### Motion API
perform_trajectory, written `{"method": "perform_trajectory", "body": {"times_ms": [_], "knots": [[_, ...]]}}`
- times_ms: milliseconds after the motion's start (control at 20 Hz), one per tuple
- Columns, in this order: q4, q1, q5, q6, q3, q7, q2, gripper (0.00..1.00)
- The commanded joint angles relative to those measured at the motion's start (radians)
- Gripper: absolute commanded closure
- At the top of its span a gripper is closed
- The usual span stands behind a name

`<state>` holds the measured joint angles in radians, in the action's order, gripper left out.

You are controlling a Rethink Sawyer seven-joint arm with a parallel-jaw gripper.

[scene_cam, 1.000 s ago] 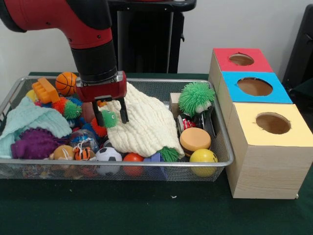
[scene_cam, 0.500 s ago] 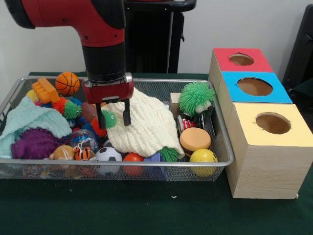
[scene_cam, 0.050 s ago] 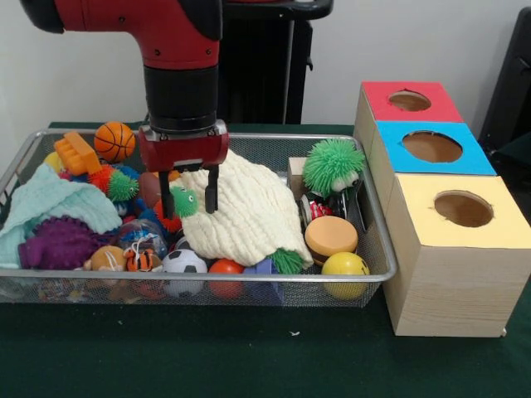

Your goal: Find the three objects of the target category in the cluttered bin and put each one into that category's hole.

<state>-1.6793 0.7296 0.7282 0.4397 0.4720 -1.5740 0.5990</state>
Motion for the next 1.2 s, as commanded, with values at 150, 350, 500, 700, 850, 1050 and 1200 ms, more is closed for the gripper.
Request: {"method": "perform_trajectory", "body": {"times_ms": [150, 350, 500, 700, 850, 1050, 1200], "knots": [[0.032, 0.041, 0.024, 0.052, 0.071, 0.152, 0.064, 0.0], [0.072, 0.029, 0.07, 0.035, 0.027, 0.128, 0.021, 0.0], [0.084, 0.04, 0.1, 0.027, 0.013, 0.138, -0.013, 0.0], [0.094, 0.045, 0.127, 0.013, 0.0, 0.131, -0.04, 0.0], [0.107, 0.045, 0.141, 0.003, -0.016, 0.106, -0.074, 0.0], [0.121, 0.054, 0.13, 0.02, -0.02, 0.085, -0.128, 0.0], [0.12, 0.057, 0.117, 0.037, -0.022, 0.079, -0.14, 0.0]]}}
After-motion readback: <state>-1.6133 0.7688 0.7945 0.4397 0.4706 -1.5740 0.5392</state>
